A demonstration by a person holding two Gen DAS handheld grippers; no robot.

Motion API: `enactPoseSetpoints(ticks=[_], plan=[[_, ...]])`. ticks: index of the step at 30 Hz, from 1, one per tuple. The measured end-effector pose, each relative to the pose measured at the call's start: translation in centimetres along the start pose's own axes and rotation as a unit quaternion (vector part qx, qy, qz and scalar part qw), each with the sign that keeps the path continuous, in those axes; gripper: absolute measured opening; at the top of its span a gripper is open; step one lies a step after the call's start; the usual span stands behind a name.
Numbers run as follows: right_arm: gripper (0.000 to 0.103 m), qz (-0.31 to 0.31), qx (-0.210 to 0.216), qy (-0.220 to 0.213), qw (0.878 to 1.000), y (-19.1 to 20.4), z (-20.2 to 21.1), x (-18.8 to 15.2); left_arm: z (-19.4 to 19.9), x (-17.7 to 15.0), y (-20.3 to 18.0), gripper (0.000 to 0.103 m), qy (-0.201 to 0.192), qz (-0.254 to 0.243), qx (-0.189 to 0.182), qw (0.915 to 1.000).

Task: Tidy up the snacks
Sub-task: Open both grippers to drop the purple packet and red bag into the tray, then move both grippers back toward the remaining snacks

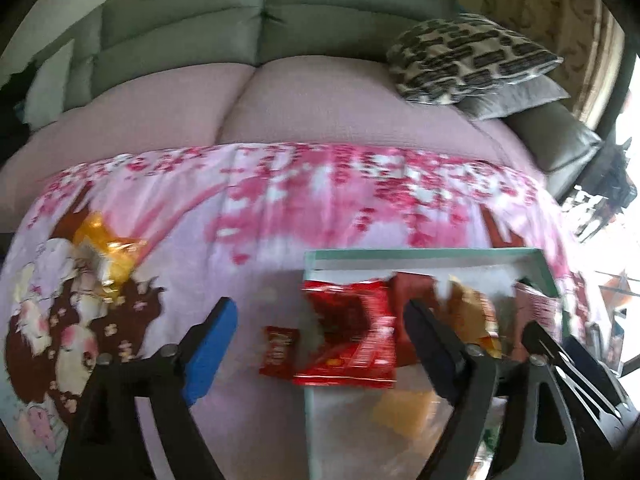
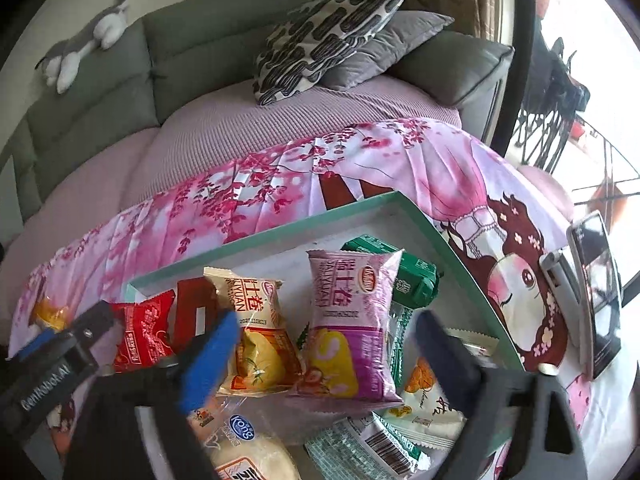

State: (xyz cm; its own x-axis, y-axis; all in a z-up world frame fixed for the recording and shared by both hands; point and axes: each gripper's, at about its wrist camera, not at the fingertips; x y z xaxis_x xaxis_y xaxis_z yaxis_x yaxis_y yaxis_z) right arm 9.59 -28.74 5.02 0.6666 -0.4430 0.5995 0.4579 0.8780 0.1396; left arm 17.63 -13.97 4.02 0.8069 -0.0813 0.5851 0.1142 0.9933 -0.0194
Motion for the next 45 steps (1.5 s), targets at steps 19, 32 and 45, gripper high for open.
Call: enactPoseSetpoints(ticks=[19,32,45], plan=[[0.103,0.0,0.006,-0.009,1.0,2.1,0.8,0.4,-0.4,-0.1,5.6,0.103,-0.013,0.034,0.087,0.9955],[0.103,0.06,0.083,-0.028,0.994,11.0,2.3,-0.4,1.9,-1.0,15.5,0.103,-0.023,0.09,0.219,0.9713],[0.103,0.127,0.147,0.01,0.981,21.1,1.5,-4.6,3.1,-3.7,25.5,0.103,0.005,0.176,0.283,0.9428]])
Point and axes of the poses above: each gripper's, at about its wrist camera, not at the fingertips, and z roughly against the way its jaws point, y to its left, x to its top, and after that the axes turned 4 degrees about x, right-handed
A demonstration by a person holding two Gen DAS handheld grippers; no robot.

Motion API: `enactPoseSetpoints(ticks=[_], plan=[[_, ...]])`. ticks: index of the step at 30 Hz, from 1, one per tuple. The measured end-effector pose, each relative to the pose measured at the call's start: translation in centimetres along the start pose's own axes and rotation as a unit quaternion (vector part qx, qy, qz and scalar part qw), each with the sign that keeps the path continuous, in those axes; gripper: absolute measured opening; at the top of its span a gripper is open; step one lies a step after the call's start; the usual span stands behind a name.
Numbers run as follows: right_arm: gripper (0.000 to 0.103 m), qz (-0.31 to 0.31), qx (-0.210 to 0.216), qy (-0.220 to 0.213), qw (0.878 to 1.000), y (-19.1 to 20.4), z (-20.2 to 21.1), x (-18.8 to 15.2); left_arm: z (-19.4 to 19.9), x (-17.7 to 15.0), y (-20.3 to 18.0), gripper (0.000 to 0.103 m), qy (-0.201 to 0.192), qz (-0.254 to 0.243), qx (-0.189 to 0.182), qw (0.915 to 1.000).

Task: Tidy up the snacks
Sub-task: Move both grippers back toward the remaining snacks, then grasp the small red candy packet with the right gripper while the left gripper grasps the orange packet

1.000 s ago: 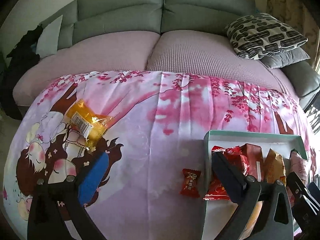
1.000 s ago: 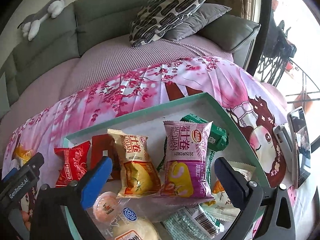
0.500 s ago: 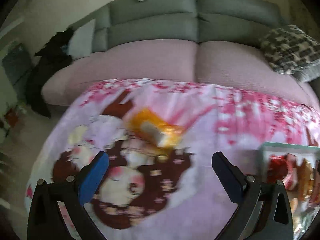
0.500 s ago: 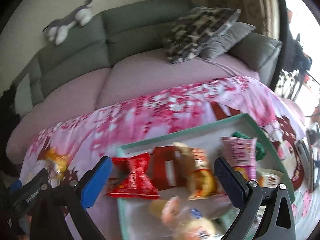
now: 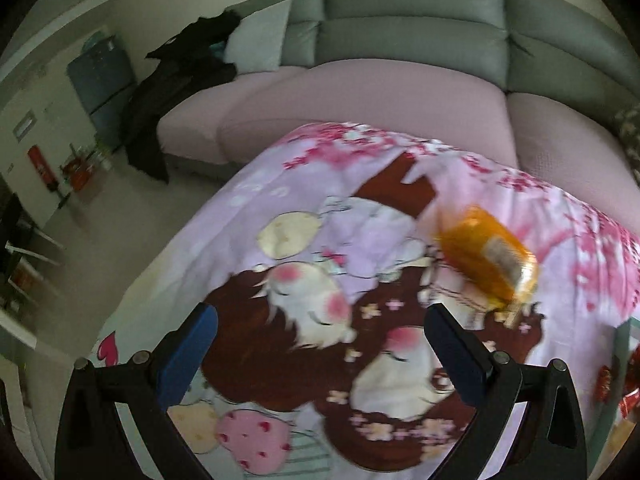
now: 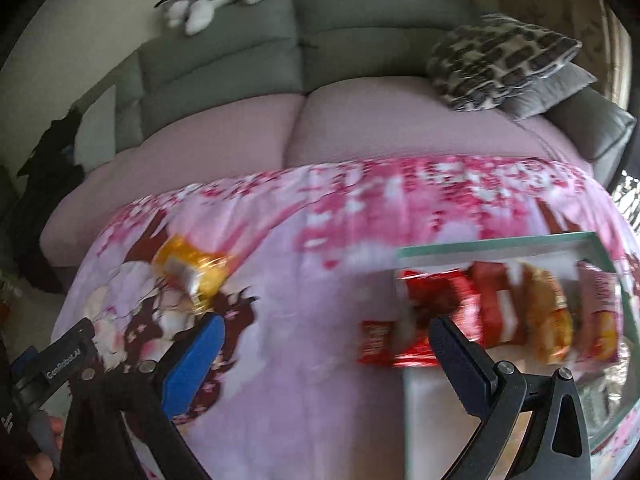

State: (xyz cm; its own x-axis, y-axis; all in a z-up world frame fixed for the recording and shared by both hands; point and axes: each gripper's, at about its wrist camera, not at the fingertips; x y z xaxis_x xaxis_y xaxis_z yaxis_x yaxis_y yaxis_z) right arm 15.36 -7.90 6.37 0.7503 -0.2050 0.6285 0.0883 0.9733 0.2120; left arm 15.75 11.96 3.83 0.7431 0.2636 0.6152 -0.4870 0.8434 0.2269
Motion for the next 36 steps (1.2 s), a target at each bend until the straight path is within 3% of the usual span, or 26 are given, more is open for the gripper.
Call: enactPoseSetpoints(ticks=[6,11,17,23,29,36], plan=[[0.103,0.027,0.01,0.013,0.999,3.3,-1.7,-1.1,-1.3,0.0,2.2,0.103,0.012,0.015,0.009,0.9998],[0.103,0.037,-0.012,0.025,0.999,4.2,-3.5,-1.9,-2.1,-0.2,2.1,0.103,0.025,0.011,-0.004,0.9996],[0.103,0.02,-0.05,0.032,0.998,3.3,-4.7,-2.3,-2.4,-0.5,0.2,0.103,0.029,-0.02,-0.03,0.9989],[0.103,0.0,-0.078,0.034,0.996,2.0,-5.3,-2.6,-2.1,-0.6,-0.6,0.103,0.029,-0.035,-0.032,0.9985],[0.103,-0.019,-0.09,0.058,0.994,0.9,-6.8,-3.1,-2.0,-0.6,-1.1,0.103,0.027,-0.043,-0.031,0.9982],[0.103,-0.01,-0.089,0.054,0.994,1.0,-7.4,-3.0,-1.8,-0.7,-1.7,0.103,0.024,-0.053,-0.033,0.9978]])
Point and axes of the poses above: each gripper's, at about its wrist camera, not at the fingertips, and z roughly against the way its jaws point, y to its left, x to its top, and after that the axes turned 4 degrees about x, right-handed
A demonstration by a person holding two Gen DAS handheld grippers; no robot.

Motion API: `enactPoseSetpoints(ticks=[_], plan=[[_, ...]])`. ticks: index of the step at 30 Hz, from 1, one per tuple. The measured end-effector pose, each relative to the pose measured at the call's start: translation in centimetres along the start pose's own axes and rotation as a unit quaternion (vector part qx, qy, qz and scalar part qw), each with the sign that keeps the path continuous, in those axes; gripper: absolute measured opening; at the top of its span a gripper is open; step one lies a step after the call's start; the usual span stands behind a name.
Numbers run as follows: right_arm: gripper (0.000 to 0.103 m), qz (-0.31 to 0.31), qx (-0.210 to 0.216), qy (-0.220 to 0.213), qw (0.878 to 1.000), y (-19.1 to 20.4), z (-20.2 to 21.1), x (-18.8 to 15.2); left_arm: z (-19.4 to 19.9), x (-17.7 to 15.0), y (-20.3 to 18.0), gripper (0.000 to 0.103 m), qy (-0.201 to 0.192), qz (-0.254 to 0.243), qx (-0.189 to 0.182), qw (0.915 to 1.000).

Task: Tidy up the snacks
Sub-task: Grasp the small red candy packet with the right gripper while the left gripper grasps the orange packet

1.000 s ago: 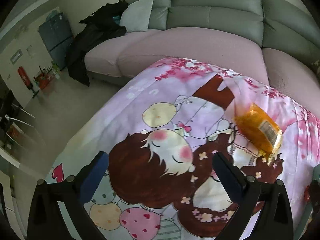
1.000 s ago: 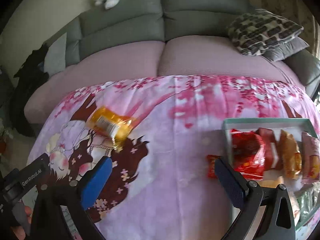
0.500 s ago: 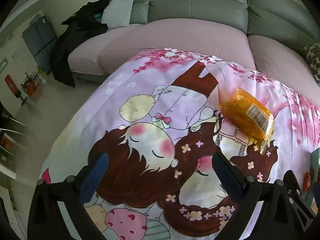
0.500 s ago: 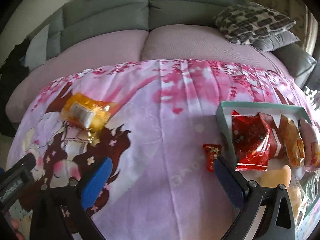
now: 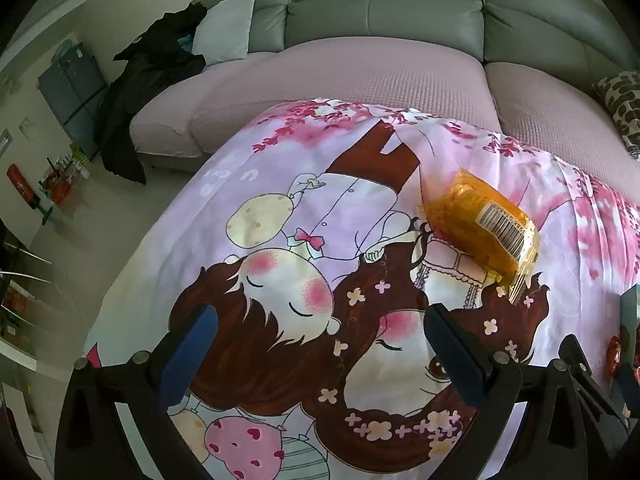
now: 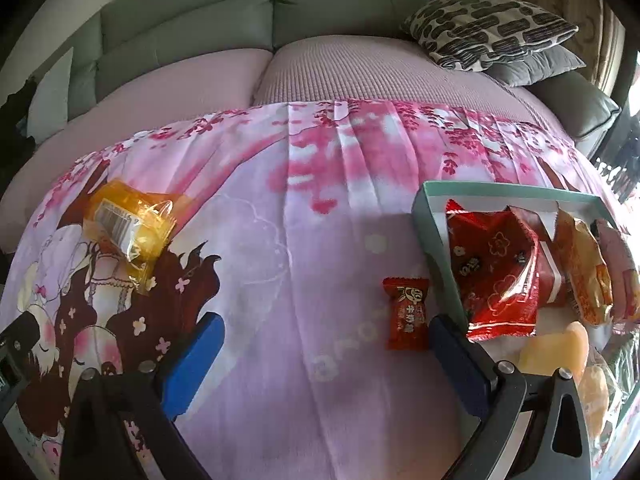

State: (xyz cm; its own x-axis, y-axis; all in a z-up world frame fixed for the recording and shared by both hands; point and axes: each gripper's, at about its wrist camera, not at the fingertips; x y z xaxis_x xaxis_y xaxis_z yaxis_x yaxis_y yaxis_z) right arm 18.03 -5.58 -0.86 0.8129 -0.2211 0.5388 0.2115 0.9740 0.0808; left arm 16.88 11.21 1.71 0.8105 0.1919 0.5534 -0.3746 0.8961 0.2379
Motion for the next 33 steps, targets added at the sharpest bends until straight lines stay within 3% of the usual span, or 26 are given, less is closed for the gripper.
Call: enactPoseSetpoints(ticks=[3,20,25,30,33], plan=[[0.103,-0.01,0.014,0.015,1.0,-0.4,-0.9,0.0,0.0,0.0,-0.2,0.103,0.0,-0.002,-0.001,1.0],[0.1,-0.001,0.06,-0.031,0.998,-0.6,-1.3,0.8,-0.2,0.0,-0.8,0.103,0.003,-0.007,-0.003,1.0],[0.08,-0.014,0.038,-0.048,0.998,-1.2,-0.8,0.8,-0.7,0.0,-1.2,0.103,0.009,-0.01,-0.009,0.9999],[0.038,-0.045,0.003,-0.058,0.997,-2.8,-0.8,1.2,-1.2,0.0,-1.6,0.103,0.015,-0.012,-0.012,0.9997],[0.031,-0.046,-0.01,-0.059,0.997,-3.2,-0.9,1.3,-1.3,0.0,-1.9,0.103,0.017,-0.015,-0.013,0.9997]])
Point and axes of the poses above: each gripper's, at about its wrist camera, not at the fingertips, and z roughly against the way its jaws point, y to its left, x to its top, and after that the axes turned 4 degrees about x, right-handed
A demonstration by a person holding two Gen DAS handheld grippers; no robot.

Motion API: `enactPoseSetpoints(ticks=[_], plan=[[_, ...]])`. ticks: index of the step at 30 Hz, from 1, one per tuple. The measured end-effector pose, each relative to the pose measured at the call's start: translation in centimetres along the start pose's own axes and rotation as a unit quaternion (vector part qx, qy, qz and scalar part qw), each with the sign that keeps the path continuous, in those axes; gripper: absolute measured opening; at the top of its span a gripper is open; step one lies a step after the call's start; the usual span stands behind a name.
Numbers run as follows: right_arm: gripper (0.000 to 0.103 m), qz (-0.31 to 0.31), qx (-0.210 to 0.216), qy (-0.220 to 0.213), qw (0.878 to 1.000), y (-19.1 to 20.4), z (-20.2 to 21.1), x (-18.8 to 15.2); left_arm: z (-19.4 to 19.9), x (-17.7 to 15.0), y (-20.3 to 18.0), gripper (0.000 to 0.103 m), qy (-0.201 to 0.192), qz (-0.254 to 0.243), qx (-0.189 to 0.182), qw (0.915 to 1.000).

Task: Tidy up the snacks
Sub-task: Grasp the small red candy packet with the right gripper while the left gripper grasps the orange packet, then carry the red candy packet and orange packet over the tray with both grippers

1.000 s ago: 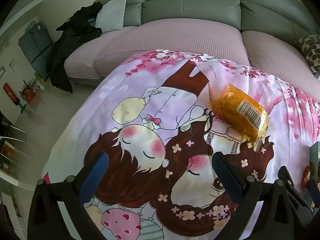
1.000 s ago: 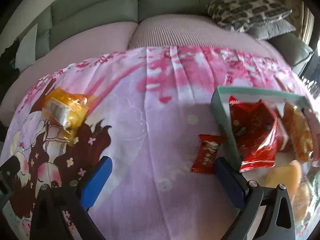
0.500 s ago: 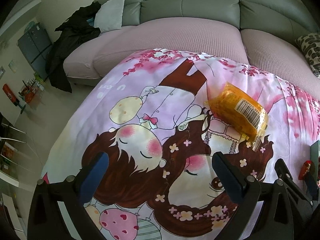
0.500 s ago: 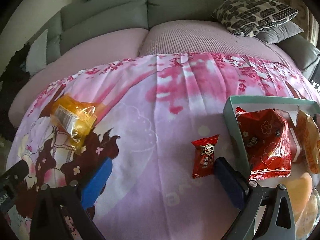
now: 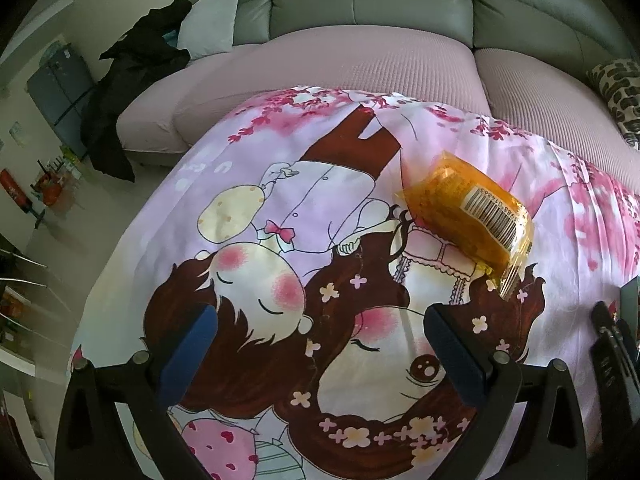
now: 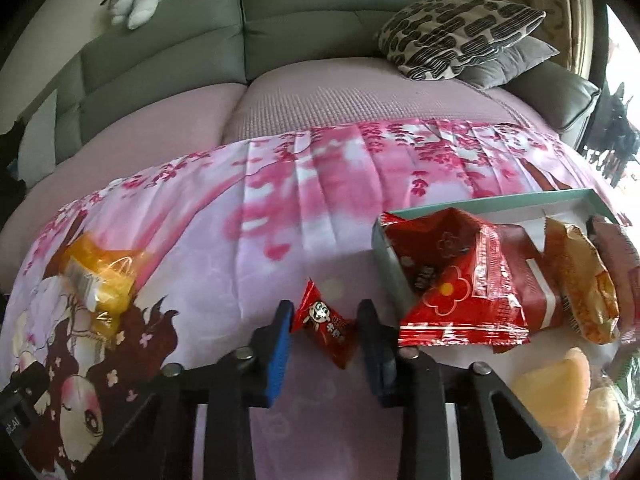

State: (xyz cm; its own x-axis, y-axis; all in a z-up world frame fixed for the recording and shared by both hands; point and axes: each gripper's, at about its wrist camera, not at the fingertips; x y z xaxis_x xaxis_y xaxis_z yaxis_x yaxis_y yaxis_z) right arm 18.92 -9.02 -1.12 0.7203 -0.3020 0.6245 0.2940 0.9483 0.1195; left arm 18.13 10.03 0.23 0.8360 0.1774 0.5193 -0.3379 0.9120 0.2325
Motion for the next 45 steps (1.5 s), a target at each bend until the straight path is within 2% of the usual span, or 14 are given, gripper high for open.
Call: enactPoseSetpoints(ticks=[3,6,11,17,23,34,36,38,45], plan=[[0.029,0.004,-0.002,0.0,1.0,-0.1,0.1,-0.1,0.0,0.0,-0.3,0.103,0.0,-0.004,-0.001,1.0],[0.026,-0.011,0.02,-0.002,1.0,-0.8,0.4,0.0,0.0,0.1,-0.6,0.103,-0.002,-0.005,-0.004,1.0],[0.025,-0.02,0.035,0.0,0.999,-1.5,0.6,0.2,0.2,0.5,-0.8,0.103,-0.011,0.01,-0.028,0.9995],[0.025,-0.028,0.049,0.004,0.998,-1.6,0.6,0.2,-0.3,1.5,-1.9,0.103,-0.019,0.034,-0.093,0.9949],[0.025,-0.026,0.053,0.009,0.998,-1.7,0.4,0.3,-0.8,2.9,-3.7,0.102,-0.031,0.06,-0.168,0.9834],[0.025,-0.023,0.062,0.015,0.998,-1.8,0.4,0.4,-3.4,4.3,-6.6,0.102,-0.022,0.074,-0.18,0.9806],[0.025,-0.024,0.064,0.016,0.998,-1.9,0.4,0.4,-4.0,4.1,-6.8,0.092,-0.011,0.077,-0.177,0.9811],[0.025,-0.026,0.067,0.017,0.997,-1.9,0.4,0.4,-4.2,4.0,-6.5,0.07,-0.003,0.087,-0.194,0.9772],[0.025,-0.03,0.093,0.016,0.995,-2.1,1.3,0.3,-3.0,3.5,-5.7,0.054,0.006,0.089,-0.195,0.9767]])
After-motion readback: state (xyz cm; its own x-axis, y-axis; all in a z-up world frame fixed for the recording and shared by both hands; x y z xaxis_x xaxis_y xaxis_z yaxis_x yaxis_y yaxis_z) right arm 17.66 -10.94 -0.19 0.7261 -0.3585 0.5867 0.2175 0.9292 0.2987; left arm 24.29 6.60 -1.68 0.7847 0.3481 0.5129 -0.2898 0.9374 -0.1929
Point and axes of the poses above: each gripper's, at about its wrist camera, not at the fingertips, and z roughly against the way its jaws point, y to its left, x to its top, and after that the axes turned 4 degrees about x, right-handed
